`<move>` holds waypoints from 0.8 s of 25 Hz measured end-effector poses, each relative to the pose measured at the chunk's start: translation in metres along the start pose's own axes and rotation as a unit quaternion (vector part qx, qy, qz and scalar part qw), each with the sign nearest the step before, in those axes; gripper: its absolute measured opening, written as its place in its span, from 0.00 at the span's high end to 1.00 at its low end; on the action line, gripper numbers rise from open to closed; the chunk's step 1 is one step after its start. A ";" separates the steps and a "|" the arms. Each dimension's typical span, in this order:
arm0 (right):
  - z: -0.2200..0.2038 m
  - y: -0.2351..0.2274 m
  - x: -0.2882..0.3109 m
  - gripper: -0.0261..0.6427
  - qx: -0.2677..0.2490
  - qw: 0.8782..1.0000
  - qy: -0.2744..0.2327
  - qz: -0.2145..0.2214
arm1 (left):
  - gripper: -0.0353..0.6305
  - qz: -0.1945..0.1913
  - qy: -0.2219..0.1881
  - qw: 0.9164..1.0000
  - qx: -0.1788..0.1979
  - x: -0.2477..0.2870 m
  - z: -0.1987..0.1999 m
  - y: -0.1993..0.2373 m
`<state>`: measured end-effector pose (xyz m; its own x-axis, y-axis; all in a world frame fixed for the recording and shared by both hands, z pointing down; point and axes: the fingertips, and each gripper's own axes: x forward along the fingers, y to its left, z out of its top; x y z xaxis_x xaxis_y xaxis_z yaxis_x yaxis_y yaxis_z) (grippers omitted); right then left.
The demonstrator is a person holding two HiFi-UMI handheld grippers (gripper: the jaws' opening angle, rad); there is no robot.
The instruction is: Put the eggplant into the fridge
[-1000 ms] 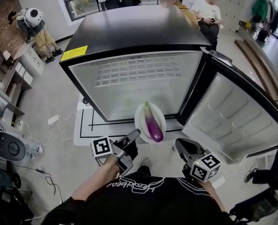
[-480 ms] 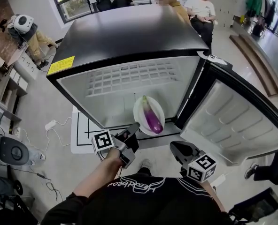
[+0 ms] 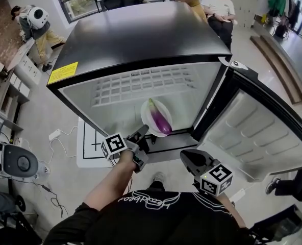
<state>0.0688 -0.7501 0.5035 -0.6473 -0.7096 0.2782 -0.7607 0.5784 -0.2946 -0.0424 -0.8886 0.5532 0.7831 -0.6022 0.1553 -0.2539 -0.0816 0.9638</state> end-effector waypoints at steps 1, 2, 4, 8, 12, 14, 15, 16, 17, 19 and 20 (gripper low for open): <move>0.002 0.001 0.002 0.95 -0.001 1.000 -0.001 0.004 | 0.92 0.006 -0.002 1.000 -0.002 0.002 0.002 0.005; 0.003 0.001 0.004 0.95 -0.001 1.000 -0.002 0.007 | 0.92 0.013 -0.004 1.000 -0.004 0.004 0.004 0.011; 0.002 0.001 0.007 0.95 0.000 1.000 0.000 0.010 | 0.92 0.026 -0.008 1.000 -0.004 0.007 0.008 0.020; -0.005 -0.001 0.011 0.95 0.002 1.000 0.008 0.008 | 0.92 0.043 -0.013 0.999 -0.007 0.013 0.013 0.034; -0.006 -0.003 0.015 0.95 0.005 1.000 0.011 0.011 | 0.92 0.051 -0.020 0.998 -0.016 0.017 0.020 0.041; -0.005 -0.005 0.016 0.95 0.006 1.000 0.010 0.011 | 0.92 0.053 -0.023 0.998 -0.018 0.020 0.022 0.043; -0.004 -0.006 0.016 0.95 0.006 1.000 0.009 0.011 | 0.92 0.054 -0.024 0.998 -0.019 0.021 0.023 0.043; -0.004 -0.007 0.017 0.95 0.007 1.000 0.009 0.011 | 0.92 0.055 -0.026 0.998 -0.020 0.022 0.024 0.043; -0.004 -0.006 0.018 0.95 0.007 1.000 0.009 0.011 | 0.92 0.055 -0.027 0.998 -0.021 0.023 0.025 0.043; -0.004 -0.006 0.019 0.95 0.008 1.000 0.008 0.011 | 0.92 0.054 -0.029 0.998 -0.024 0.024 0.027 0.043; -0.004 -0.006 0.019 0.95 0.009 1.000 0.007 0.011 | 0.92 0.057 -0.029 0.998 -0.025 0.024 0.028 0.044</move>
<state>0.0608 -0.7659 0.5144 -0.6640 -0.6912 0.2852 -0.7459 0.5860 -0.3165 -0.0504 -0.9291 0.5930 0.7162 -0.6506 0.2524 -0.3090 0.0287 0.9506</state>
